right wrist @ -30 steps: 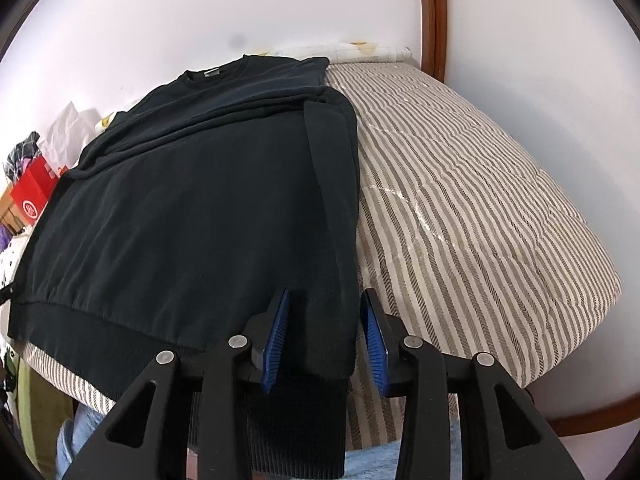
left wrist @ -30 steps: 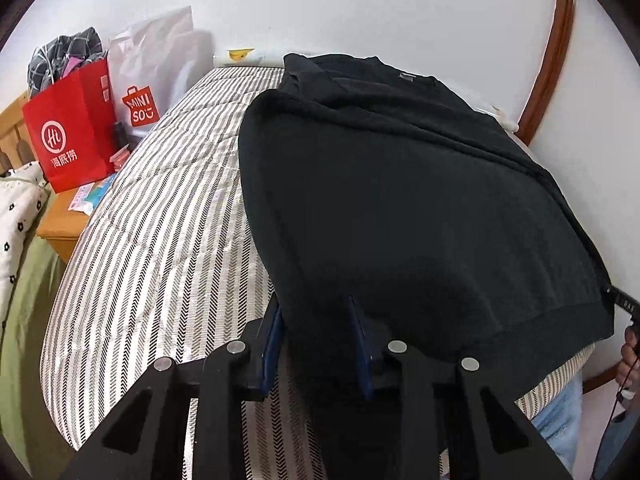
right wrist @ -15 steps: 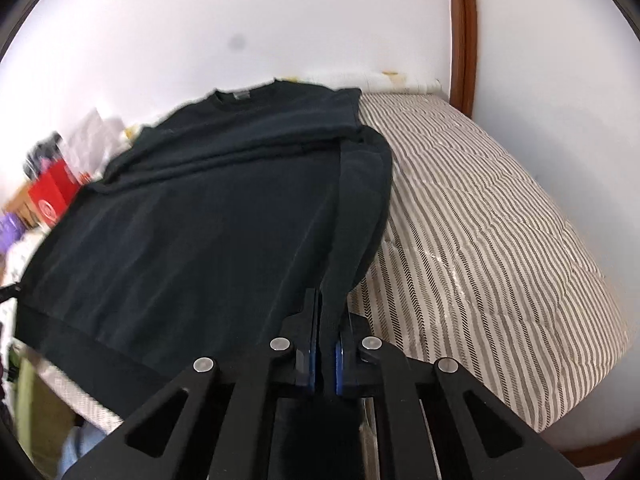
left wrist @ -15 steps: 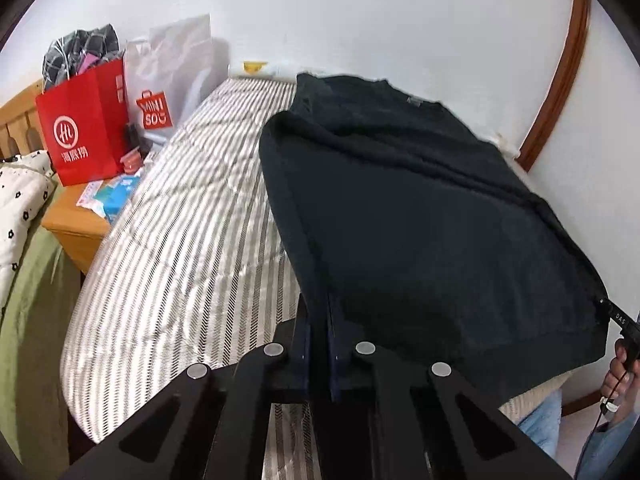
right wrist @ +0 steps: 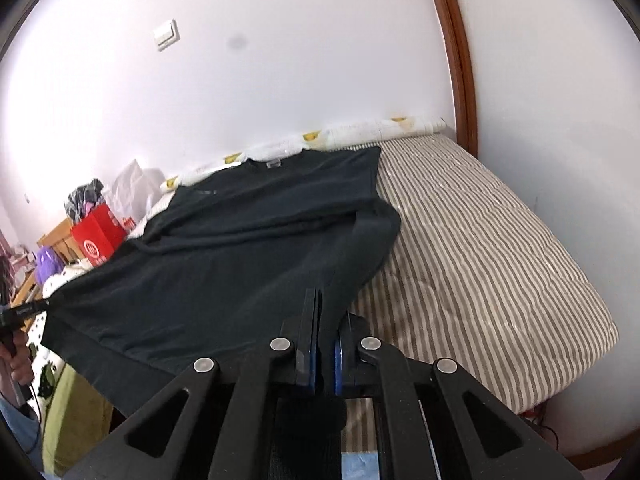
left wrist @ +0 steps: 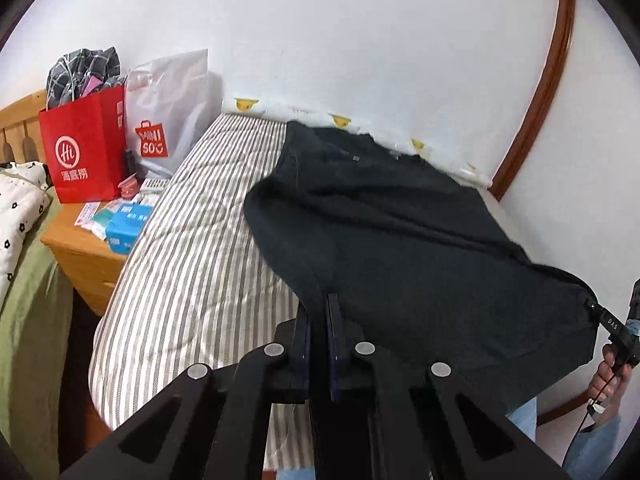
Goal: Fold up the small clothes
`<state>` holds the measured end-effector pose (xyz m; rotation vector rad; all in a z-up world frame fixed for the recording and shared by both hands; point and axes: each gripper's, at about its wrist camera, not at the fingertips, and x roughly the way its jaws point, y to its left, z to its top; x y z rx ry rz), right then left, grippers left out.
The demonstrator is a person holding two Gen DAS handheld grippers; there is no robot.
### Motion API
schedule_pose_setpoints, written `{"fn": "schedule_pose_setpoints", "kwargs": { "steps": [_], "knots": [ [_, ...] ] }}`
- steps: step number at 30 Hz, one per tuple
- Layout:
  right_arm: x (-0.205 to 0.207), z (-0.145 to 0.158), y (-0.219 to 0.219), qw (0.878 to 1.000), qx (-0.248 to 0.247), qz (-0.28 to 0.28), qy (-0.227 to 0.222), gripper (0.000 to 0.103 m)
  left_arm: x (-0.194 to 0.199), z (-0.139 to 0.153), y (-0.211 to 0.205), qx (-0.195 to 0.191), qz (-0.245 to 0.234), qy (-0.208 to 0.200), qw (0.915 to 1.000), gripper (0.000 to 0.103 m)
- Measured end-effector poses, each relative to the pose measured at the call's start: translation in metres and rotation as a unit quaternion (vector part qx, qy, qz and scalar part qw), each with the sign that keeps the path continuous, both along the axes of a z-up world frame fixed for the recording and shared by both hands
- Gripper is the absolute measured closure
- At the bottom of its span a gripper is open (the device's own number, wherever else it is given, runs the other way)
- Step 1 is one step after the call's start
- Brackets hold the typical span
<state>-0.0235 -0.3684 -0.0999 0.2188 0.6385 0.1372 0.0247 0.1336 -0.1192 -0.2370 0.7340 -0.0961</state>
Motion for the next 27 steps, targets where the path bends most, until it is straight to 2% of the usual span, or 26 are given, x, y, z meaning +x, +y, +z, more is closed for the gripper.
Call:
{"fn": "schedule_pose_setpoints", "kwargs": {
  "steps": [6, 13, 21, 27],
  "knots": [
    [0.041, 0.037, 0.008, 1.0, -0.008, -0.004, -0.025, 0.097, 0.039, 0.029, 0.0, 0.025, 0.012, -0.029, 0.9992, 0.097],
    [0.118, 0.061, 0.012, 1.0, 0.002, -0.02, -0.023, 0.097, 0.106, 0.047, 0.004, 0.039, 0.042, -0.046, 0.9973, 0.097],
    [0.202, 0.058, 0.015, 0.999, -0.007, -0.032, -0.006, 0.097, 0.192, 0.041, 0.001, 0.043, 0.049, -0.03, 0.9974, 0.097],
    [0.256, 0.037, 0.012, 0.999, -0.005, -0.029, 0.018, 0.097, 0.246, 0.021, -0.004, 0.054, 0.051, 0.001, 0.9972, 0.097]
  ]
}}
